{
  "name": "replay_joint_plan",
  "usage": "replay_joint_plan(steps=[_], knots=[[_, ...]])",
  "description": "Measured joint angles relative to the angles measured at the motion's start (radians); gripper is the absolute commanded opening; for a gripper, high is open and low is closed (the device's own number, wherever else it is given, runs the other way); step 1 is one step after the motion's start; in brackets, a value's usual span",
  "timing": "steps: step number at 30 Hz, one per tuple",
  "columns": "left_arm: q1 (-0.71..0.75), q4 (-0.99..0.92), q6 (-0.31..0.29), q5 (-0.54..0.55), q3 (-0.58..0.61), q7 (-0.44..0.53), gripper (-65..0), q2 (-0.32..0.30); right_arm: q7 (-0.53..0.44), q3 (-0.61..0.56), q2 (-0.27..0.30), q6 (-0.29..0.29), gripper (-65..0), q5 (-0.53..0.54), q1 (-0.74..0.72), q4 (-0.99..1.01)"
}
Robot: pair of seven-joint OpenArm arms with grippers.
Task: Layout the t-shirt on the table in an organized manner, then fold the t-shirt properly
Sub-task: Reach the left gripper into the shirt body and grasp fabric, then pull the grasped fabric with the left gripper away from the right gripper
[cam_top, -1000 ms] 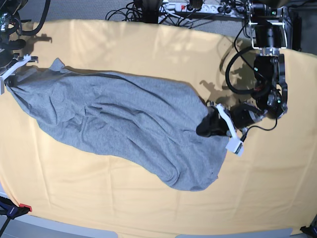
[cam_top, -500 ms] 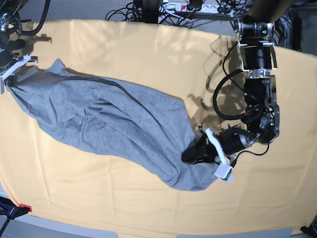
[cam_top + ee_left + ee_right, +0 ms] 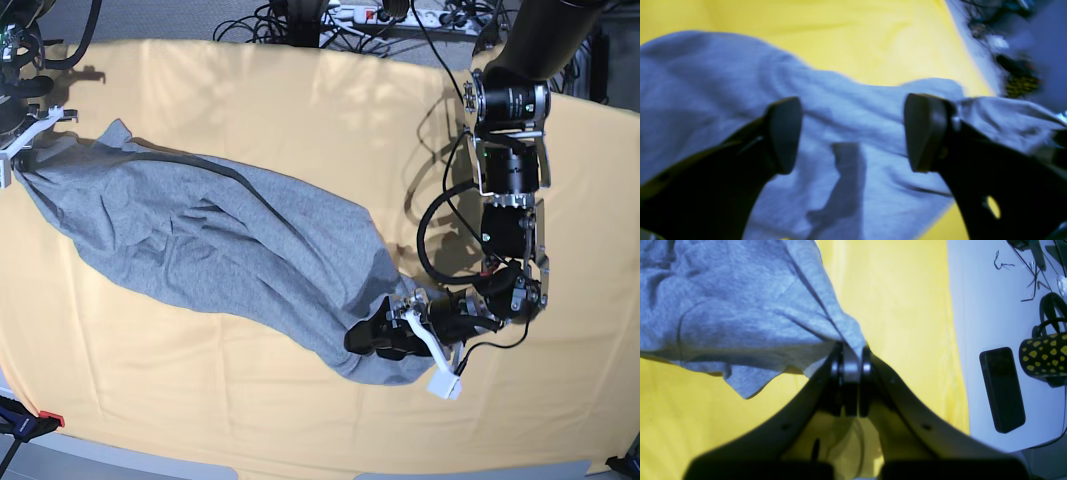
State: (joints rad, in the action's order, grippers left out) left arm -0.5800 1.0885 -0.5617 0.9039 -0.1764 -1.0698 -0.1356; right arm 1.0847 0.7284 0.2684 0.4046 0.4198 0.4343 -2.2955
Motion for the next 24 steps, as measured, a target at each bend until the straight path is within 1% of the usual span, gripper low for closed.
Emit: replay_joint_plan(steps=[2, 4, 5, 7, 8, 9, 10, 12, 18, 24], knots=[[-0.032, 0.000, 0.001, 0.095, 0.000, -0.146, -15.7, -0.002, 0.000, 0.000, 0.000, 0.000, -65.0, 0.000, 0.000, 0.000], [-0.067, 0.000, -0.005, 0.228, 0.000, -0.336, -15.8, -0.009, 0.000, 0.000, 0.000, 0.000, -65.0, 0.000, 0.000, 0.000], [-0.081, 0.000, -0.014, 0.296, 0.001, -0.362, -15.8, -0.013, 0.000, 0.000, 0.000, 0.000, -65.0, 0.000, 0.000, 0.000], [-0.104, 0.001, -0.003, 0.475, 0.000, -0.340, -15.8, -0.017, 0.000, 0.000, 0.000, 0.000, -65.0, 0.000, 0.000, 0.000], [-0.113, 0.008, -0.008, 0.549, 0.000, -0.338, -15.8, -0.022, 0.000, 0.000, 0.000, 0.000, -65.0, 0.000, 0.000, 0.000], [-0.119, 0.016, -0.013, 0.575, 0.000, -0.333, -15.8, -0.030, 0.000, 0.000, 0.000, 0.000, -65.0, 0.002, 0.000, 0.000], [-0.121, 0.018, -0.022, 0.569, 0.000, -0.335, -15.8, -0.043, 0.000, 0.000, 0.000, 0.000, -65.0, 0.003, 0.000, 0.000], [-0.104, 0.018, -0.018, 0.556, 0.000, -0.337, -15.8, -0.071, 0.000, 0.000, 0.000, 0.000, -65.0, 0.002, 0.000, 0.000], [0.017, 0.022, -0.014, 0.554, 0.001, -0.340, -15.8, -0.132, 0.000, 0.000, 0.000, 0.001, -65.0, 0.002, 0.000, 0.000], [0.171, 0.138, -0.014, 0.552, 0.003, -0.342, -15.8, -0.193, 0.000, 0.000, -0.001, 0.003, -65.0, 0.003, 0.000, 0.000]])
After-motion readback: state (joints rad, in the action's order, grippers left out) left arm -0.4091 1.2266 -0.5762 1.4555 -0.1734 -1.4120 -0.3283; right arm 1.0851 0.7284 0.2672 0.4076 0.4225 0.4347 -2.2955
